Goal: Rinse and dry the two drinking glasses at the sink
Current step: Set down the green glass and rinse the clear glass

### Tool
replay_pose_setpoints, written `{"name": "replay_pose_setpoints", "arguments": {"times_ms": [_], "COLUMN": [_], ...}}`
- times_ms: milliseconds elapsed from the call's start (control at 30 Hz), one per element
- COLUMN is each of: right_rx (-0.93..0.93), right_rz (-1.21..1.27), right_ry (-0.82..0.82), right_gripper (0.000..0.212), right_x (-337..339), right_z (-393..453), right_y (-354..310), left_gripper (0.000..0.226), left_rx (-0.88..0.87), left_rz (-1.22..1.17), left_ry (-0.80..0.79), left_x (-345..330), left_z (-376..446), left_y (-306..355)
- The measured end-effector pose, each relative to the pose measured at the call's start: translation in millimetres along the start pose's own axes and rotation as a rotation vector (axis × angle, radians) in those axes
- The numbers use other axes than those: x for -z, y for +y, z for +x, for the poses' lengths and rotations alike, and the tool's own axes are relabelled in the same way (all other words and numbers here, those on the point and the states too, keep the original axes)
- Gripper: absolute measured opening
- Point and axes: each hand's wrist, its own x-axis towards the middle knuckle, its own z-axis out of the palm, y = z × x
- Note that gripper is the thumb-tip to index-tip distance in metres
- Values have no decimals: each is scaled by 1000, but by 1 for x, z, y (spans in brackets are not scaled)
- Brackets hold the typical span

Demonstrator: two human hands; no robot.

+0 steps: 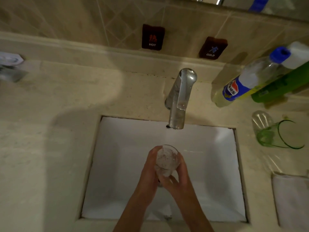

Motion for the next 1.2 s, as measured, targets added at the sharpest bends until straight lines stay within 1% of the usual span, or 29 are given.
{"name": "replay_pose_setpoints", "arguments": {"times_ms": [33,167,300,367,433,500,600,700,800,933,967,1067,1100,1133,1200], "right_rx": [2,49,86,98,111,113,114,120,152,175,179,121,103,88,60], "right_rz": [37,85,48,27,4,-17,-41,-87,-151,-224,-252,-282,-288,-294,-310], "right_ry": [-8,24,107,124,118,91,60,47,40,26,28,8,3,2,5], "right_gripper": [110,106,108,107,102,94,92,96,100,99,99,95,93,92,90], "right_x": [-2,2,14,20,25,31,40,49,59,68,71,79,82,85,90], "right_z": [0,7,18,20,20,16,5,-6,-15,-29,-33,-41,-43,-44,-46], "right_y": [-1,-6,-5,-4,-4,-5,-6,-9,-10,-18,-18,-15,-14,-13,-12], "left_gripper": [49,65,69,70,67,56,44,35,25,19,17,22,25,29,36], "left_rx": [15,63,44,25,15,-17,-45,-110,-174,-264,-291,-367,-369,-362,-435], "left_rz": [-31,-117,-88,-89,-99,-89,-22,195,516,866,992,1471,1584,1681,1784], "left_ry": [-19,-65,-58,-62,-59,-28,45,102,156,170,180,245,274,284,370], "left_x": [0,8,8,6,5,5,9,15,20,26,29,36,37,37,39], "left_z": [-3,-9,-18,-23,-30,-35,-41,-48,-54,-68,-71,-78,-82,-87,-93], "left_y": [0,-2,-3,-3,-2,-1,-3,-8,-17,-31,-36,-51,-55,-58,-68]}}
